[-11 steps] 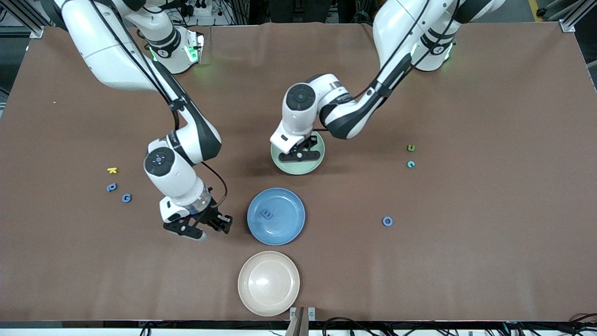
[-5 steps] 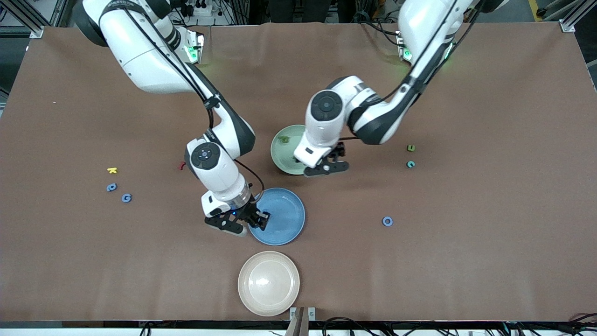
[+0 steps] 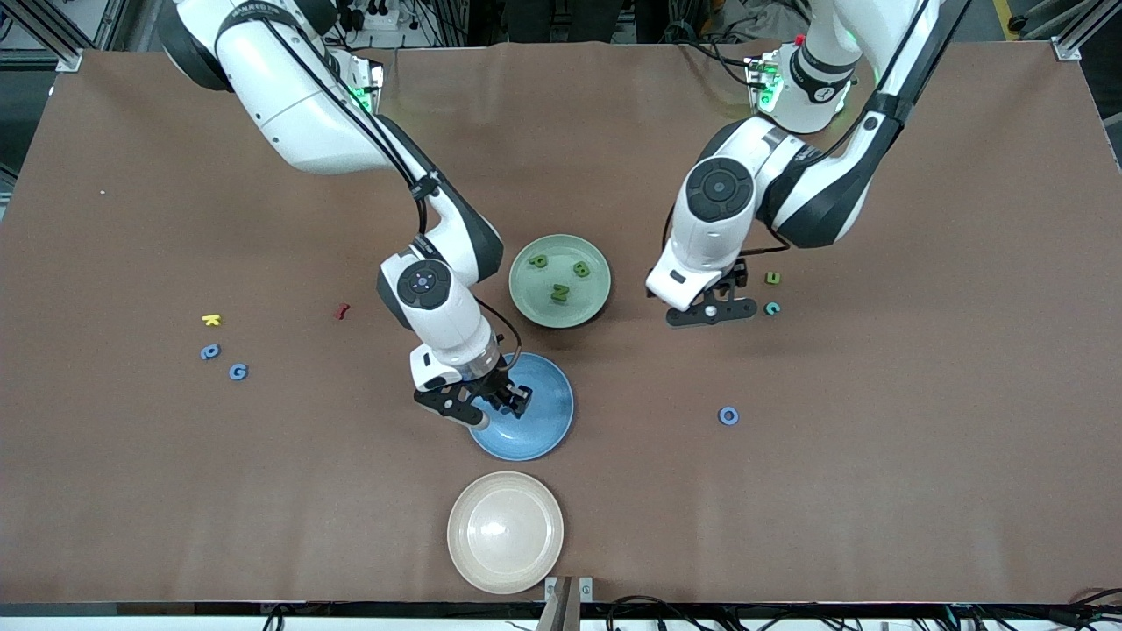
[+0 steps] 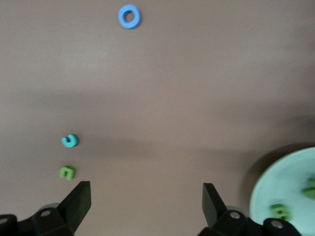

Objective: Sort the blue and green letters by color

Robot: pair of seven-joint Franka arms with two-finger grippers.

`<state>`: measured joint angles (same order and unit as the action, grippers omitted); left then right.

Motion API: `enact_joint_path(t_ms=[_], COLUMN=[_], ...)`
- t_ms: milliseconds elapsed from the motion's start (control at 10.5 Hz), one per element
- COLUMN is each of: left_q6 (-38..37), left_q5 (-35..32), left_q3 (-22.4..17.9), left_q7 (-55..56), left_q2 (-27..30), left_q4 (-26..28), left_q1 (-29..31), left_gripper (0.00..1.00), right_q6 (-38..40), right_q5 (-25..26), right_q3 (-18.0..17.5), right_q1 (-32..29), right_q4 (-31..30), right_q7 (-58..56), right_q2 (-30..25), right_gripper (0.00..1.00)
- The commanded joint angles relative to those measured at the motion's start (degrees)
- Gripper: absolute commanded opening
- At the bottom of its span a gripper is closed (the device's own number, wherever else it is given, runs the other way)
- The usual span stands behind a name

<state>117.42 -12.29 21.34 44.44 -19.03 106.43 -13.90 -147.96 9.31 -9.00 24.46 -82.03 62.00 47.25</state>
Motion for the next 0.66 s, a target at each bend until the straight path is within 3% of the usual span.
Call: enact_joint_path(t_ms=[0, 285, 475, 570], left_q6=[4.9, 13.7, 19.2, 23.3], left_q5=[0.0, 0.1, 0.1, 0.2], left_q3=[0.5, 0.5, 0.5, 0.5], left_q7=[-8.1, -14.5, -16.0, -17.0], left_q2=[7.0, 10.9, 11.8, 11.7], left_q4=[11.0, 21.8, 27.4, 30.0], left_q1=[6.0, 10.6, 12.4, 13.0], left_gripper=[1.0, 1.0, 0.9, 0.9], right_q6=[0.7, 1.4, 3.7, 6.9], right_q5=[0.7, 0.5, 0.4, 0.3], right_q3=[0.6, 1.8, 1.6, 1.5], right_q1=[-0.1, -2.6, -5.4, -6.9], right_q4=[1.8, 1.9, 0.9, 0.6], right_q7=[2.3, 1.8, 0.8, -2.1], right_q2=[0.6, 0.0, -2.2, -3.6], right_gripper=[1.0, 1.0, 1.0, 1.0])
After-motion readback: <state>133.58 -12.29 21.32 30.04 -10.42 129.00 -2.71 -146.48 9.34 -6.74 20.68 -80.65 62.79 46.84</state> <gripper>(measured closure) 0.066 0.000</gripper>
